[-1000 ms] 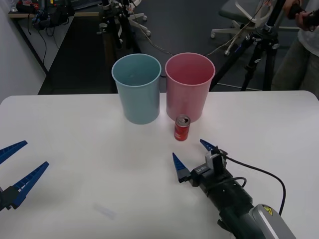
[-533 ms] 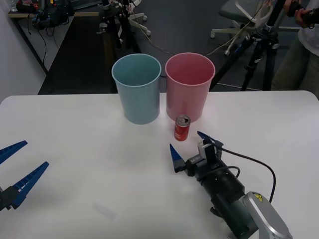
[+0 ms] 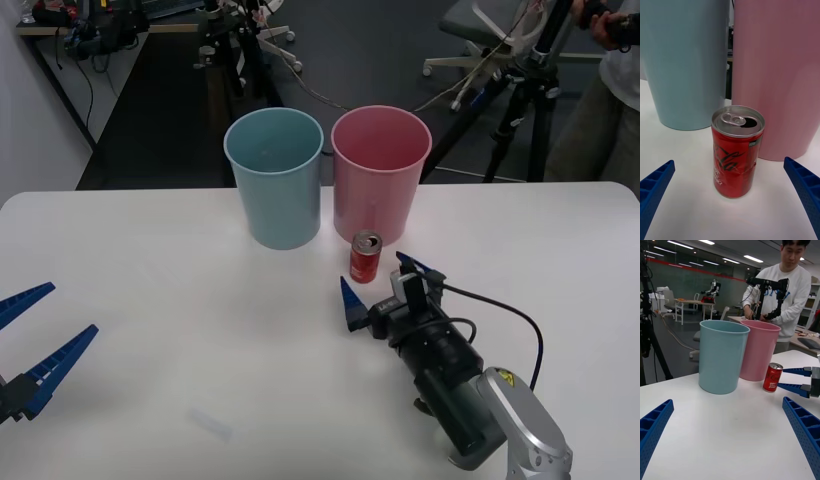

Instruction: Grasp the object on the table and drop it into the matching bin: aluminum can to the light blue bin, PET bottle to the pink bin.

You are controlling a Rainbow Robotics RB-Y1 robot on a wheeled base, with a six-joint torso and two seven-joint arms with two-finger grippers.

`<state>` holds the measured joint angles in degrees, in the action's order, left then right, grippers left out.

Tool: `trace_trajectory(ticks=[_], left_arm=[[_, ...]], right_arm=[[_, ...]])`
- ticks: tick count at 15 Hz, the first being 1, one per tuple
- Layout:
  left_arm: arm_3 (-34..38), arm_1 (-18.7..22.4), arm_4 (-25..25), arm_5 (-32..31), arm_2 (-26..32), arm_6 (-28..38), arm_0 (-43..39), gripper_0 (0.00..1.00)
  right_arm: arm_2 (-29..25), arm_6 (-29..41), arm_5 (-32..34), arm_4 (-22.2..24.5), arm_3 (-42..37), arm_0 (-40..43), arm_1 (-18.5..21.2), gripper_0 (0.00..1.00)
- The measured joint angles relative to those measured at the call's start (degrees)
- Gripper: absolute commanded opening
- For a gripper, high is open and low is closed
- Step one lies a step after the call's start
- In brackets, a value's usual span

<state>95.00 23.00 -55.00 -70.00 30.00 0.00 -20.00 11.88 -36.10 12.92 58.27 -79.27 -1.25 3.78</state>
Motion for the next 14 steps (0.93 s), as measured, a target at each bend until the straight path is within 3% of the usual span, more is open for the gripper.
trace_trajectory(ticks=[10, 14], left_arm=[[0.0, 0.0, 0.0, 0.0, 0.0, 0.0, 0.0, 1.0], [0.0, 0.0, 0.0, 0.0, 0.0, 0.0, 0.0, 1.0]], right_arm=[[2.1, 1.1, -6.6, -0.2, 0.4, -2.7, 0.0, 1.0], [1.0, 1.7, -4.8, -1.7, 7.3, -7.8, -0.6, 1.0]])
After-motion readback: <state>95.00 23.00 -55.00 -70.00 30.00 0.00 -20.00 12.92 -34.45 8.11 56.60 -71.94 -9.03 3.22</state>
